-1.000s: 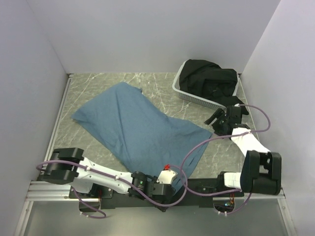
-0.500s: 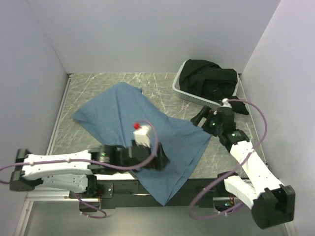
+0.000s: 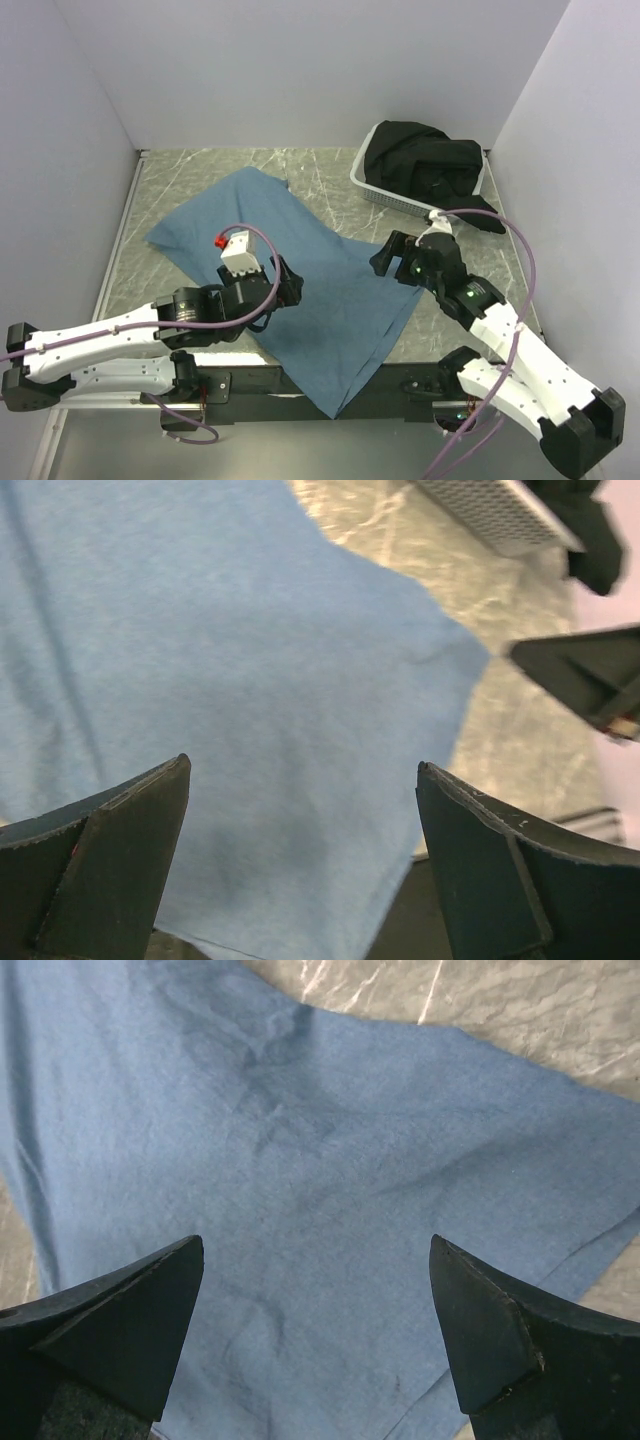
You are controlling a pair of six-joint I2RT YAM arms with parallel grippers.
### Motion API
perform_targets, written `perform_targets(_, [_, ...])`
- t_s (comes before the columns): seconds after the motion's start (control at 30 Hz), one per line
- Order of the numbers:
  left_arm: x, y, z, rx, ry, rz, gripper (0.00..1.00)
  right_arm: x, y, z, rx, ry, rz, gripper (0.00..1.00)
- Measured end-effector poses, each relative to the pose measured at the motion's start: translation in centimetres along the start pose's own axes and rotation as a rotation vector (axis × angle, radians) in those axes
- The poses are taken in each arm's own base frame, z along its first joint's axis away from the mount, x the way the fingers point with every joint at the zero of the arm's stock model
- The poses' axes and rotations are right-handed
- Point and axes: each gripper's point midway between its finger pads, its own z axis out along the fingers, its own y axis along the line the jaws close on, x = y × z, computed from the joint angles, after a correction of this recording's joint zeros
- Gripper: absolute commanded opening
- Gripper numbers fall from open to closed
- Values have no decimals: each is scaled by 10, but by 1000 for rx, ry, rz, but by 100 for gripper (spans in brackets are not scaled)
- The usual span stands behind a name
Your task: Put the pillow into the pillowcase
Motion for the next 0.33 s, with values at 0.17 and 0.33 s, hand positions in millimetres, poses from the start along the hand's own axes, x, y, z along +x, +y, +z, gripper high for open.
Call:
perform_targets(0.17, [9, 18, 6, -60, -5, 4, 100, -4, 1, -10, -22, -33, -11, 100])
perform_targets(0.33, [12, 23, 9, -79, -7, 0, 100, 2, -4, -8, -8, -17, -16, 100])
